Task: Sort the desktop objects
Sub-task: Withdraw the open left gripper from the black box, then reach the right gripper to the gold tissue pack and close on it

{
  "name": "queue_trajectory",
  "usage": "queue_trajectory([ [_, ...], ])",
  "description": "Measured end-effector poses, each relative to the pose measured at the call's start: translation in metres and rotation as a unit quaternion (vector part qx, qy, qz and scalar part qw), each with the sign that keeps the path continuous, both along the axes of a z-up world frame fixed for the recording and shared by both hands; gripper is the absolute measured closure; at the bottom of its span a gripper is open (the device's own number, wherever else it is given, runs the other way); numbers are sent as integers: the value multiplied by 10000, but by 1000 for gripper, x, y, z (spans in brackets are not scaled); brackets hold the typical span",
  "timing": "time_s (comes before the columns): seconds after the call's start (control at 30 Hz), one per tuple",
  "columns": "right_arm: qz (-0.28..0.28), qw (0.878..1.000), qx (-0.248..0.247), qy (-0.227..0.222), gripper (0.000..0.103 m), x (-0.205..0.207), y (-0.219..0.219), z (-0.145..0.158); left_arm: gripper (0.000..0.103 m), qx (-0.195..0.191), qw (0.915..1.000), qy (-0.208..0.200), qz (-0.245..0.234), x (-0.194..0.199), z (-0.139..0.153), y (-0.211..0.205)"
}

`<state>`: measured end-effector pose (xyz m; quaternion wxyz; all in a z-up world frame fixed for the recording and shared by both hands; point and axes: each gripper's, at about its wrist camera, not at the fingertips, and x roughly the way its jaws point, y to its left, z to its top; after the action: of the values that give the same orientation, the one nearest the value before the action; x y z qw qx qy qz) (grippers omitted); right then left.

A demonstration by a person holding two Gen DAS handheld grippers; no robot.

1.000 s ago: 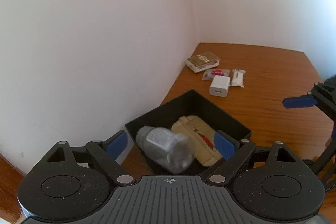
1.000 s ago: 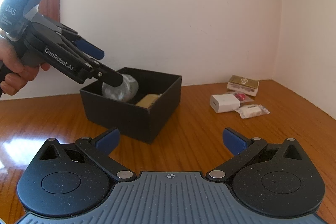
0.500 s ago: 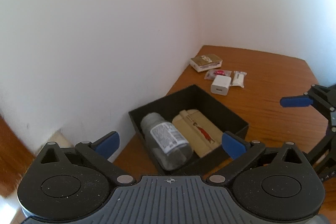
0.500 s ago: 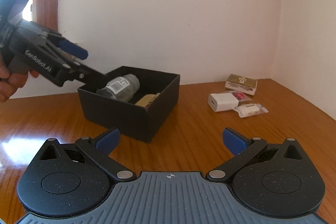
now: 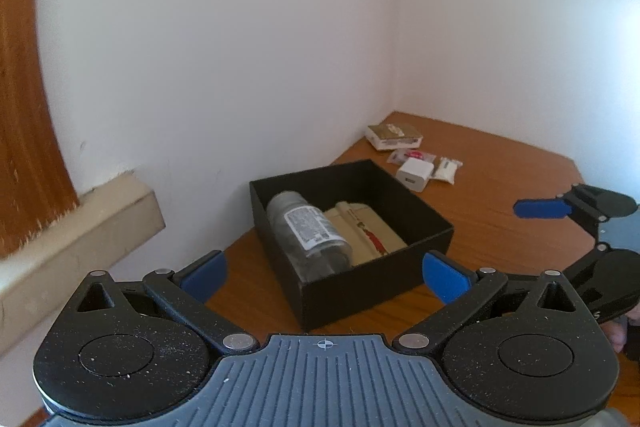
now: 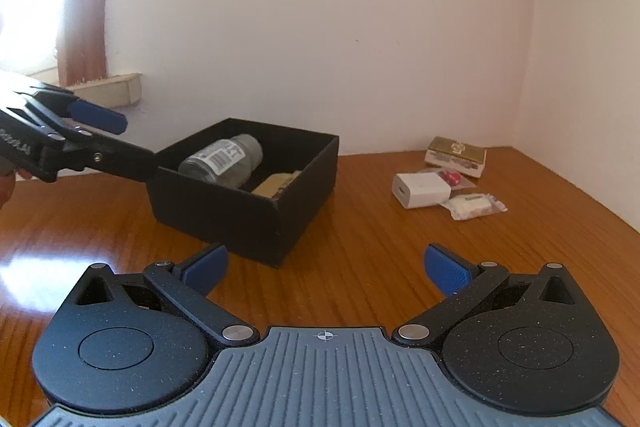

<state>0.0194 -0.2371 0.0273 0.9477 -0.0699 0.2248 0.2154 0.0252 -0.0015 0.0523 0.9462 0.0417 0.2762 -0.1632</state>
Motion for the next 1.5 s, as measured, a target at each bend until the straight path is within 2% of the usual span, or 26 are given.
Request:
queue_trajectory([
  [0.23,-90,9999,-134,3,0,1,3,1,0,-202,9998,79,21,1,-20,1],
  [0.47,-198,9997,-131,25,0,3,3,3,0,-222,9995,206,122,7,-36,4],
  [0.87,-313,9992,-226,45,0,4,4,2,0,-261,9992,232,217,8,-45,8],
  [1.07,-266,9995,-2,182,0,10,-4,1,0,-247,9992,240,225,7,-46,7],
  [1.13,-274,9996,15,105,0,12,-7,2,0,-248,9992,240,218,7,-46,7],
  [1.27,-379,9992,-131,-30,0,25,-16,5,0,-248,9992,239,216,8,-45,8],
  [1.5,-489,9987,141,-55,0,67,-47,17,0,-286,9991,223,218,8,-44,8],
])
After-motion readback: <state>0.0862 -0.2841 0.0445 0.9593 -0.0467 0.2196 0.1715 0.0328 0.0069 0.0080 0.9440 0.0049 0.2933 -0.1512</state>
